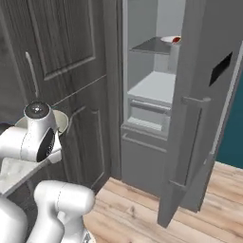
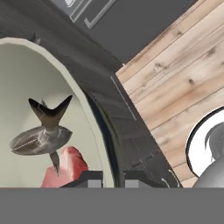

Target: Place the bowl with the potato and tomato on the top shelf of the fridge. Place the bowl with the steak and fish on the second highest shelf of the fridge.

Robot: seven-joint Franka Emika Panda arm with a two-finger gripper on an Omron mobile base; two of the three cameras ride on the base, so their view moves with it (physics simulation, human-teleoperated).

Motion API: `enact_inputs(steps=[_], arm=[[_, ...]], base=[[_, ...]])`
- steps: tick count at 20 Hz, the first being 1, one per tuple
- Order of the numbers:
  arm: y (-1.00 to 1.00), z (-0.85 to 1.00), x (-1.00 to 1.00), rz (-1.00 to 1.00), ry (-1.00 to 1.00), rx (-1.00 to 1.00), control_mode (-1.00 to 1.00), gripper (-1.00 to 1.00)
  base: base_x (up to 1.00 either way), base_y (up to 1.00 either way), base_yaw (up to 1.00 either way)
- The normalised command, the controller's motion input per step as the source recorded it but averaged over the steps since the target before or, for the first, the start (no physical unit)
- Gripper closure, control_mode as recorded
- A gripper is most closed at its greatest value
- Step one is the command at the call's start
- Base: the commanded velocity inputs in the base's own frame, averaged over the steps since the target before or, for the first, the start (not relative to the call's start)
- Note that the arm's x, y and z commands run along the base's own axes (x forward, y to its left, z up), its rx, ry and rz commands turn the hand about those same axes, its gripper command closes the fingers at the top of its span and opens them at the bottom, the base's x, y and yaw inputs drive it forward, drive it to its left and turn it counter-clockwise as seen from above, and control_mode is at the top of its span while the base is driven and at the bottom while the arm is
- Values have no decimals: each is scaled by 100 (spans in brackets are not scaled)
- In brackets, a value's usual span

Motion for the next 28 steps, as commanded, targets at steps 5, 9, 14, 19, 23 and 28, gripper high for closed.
enact_inputs(steps=[5,9,14,19,23,28], arm=[[0,0,0,0,0,0,100,100],[0,0,0,0,0,0,100,100],[0,0,0,0,0,0,100,100],[0,0,0,0,0,0,100,100],[52,7,86,-24,-18,-16,-100,100],[22,0,90,-18,-6,-4,-100,100]], base=[[48,0,-64],[92,9,-55],[100,8,-48],[94,35,-33],[0,0,0],[0,0,0]])
